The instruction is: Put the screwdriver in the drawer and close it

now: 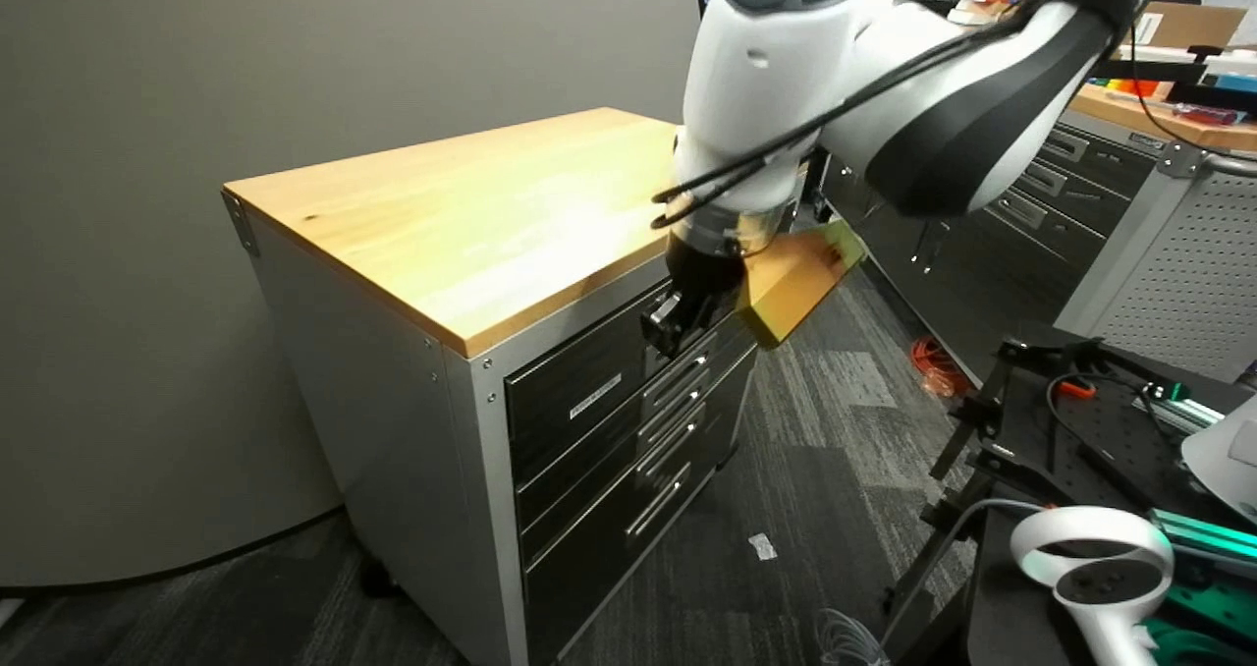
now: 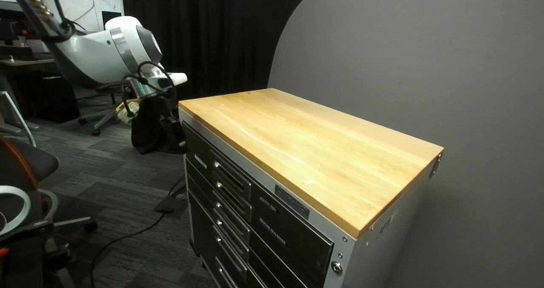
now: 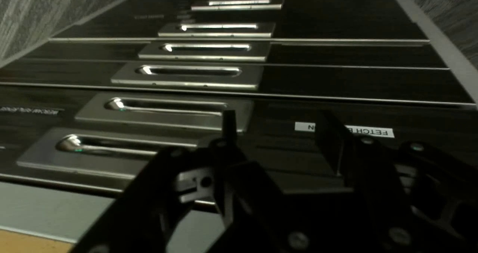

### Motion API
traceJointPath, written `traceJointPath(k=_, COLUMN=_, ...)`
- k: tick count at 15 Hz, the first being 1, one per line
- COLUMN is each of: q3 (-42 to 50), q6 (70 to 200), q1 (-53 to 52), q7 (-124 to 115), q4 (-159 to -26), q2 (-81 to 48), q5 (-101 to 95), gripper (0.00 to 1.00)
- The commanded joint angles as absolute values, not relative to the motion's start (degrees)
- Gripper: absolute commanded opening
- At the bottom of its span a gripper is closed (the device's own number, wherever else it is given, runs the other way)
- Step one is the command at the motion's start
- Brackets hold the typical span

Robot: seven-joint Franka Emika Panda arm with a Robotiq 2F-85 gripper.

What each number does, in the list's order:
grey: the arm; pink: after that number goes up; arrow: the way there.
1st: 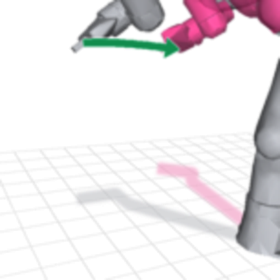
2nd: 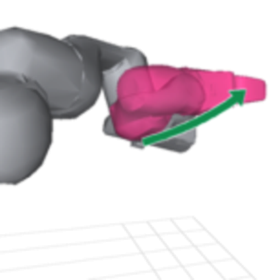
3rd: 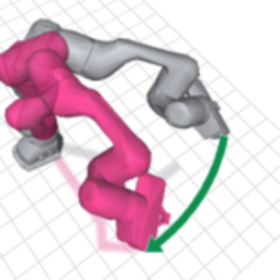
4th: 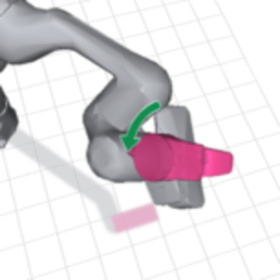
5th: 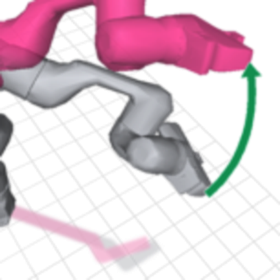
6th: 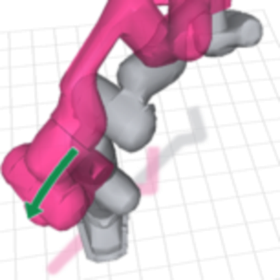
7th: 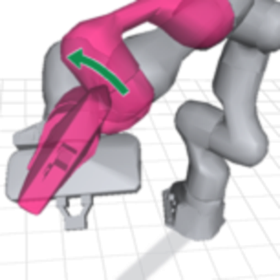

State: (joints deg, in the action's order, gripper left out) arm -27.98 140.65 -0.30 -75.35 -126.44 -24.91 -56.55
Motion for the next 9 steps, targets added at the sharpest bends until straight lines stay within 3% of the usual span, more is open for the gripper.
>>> traceJointPath(k=1, q3=-43.7, q6=137.4, q1=15.3, q7=-59.5, q4=-129.0, q2=-21.1, q5=-40.4, gripper=0.88)
traceJointPath(k=3, q3=-52.9, q6=132.5, q1=23.0, q7=-50.5, q4=-126.2, q2=-22.0, q5=-30.8, gripper=1.0)
traceJointPath(k=5, q3=-61.9, q6=123.1, q1=31.2, q7=-42.0, q4=-122.1, q2=-22.3, q5=-21.0, gripper=1.0)
traceJointPath(k=7, q3=-65.4, q6=115.3, q1=34.2, q7=-38.0, q4=-117.9, q2=-19.2, q5=-12.3, gripper=1.0)
traceJointPath(k=8, q3=-50.5, q6=123.4, q1=21.2, q7=-36.2, q4=-121.7, q2=-14.9, q5=-9.6, gripper=1.0)
traceJointPath(k=9, q3=-49.8, q6=121.7, q1=20.7, q7=-34.6, q4=-120.1, q2=-14.3, q5=-6.9, gripper=1.0)
